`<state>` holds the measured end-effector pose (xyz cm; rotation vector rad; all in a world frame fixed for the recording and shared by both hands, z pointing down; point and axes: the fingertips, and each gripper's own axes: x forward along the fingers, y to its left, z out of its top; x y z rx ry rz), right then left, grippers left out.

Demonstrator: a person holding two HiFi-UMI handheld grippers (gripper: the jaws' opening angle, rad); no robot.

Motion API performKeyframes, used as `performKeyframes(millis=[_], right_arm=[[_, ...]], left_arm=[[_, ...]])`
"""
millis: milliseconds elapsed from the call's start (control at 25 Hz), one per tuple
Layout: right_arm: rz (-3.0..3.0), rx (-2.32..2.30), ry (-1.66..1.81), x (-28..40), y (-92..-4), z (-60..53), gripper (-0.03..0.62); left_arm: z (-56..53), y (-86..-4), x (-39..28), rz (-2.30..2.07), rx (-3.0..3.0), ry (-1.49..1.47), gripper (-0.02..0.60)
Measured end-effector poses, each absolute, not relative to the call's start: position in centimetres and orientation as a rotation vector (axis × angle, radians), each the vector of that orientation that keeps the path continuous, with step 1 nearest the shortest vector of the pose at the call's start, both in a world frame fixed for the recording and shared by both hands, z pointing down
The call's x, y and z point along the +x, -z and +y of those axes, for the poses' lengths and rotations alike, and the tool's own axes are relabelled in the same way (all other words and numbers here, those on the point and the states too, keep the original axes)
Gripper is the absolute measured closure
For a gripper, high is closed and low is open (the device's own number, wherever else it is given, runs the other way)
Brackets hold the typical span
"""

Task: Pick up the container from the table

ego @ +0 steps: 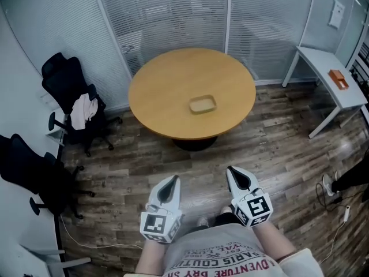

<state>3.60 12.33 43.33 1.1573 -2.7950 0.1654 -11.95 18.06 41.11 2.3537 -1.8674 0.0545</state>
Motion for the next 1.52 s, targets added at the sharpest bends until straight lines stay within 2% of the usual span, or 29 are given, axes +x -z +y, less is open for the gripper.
performKeyframes(millis=[360,1000,1240,1520], right_arm=[[-2.812,1.091,-0.235,2.3,-45.9,1.9,0.591],[-2.893,0.921,-0.165,2.6,-44.4,-25.1,0.591],[-2.883,0.858,-0.204,2.2,-46.1,-31.4,0.591],[-2.850,0.829,-0.251,-0.9,-47.4,-35.1,0.591]], left_arm=[[8.8,-42.7,-13.3,-1.947,2.274,-0.089,0.575],[-16.4,-41.8,-12.3,-2.104,2.139,-0.031,0.575],[-22.0,-43.3,-12.0,-2.121,2.081,-0.062,0.575],[-26.2,-43.8,-15.2,-2.123,2.065,-0.070,0.575]])
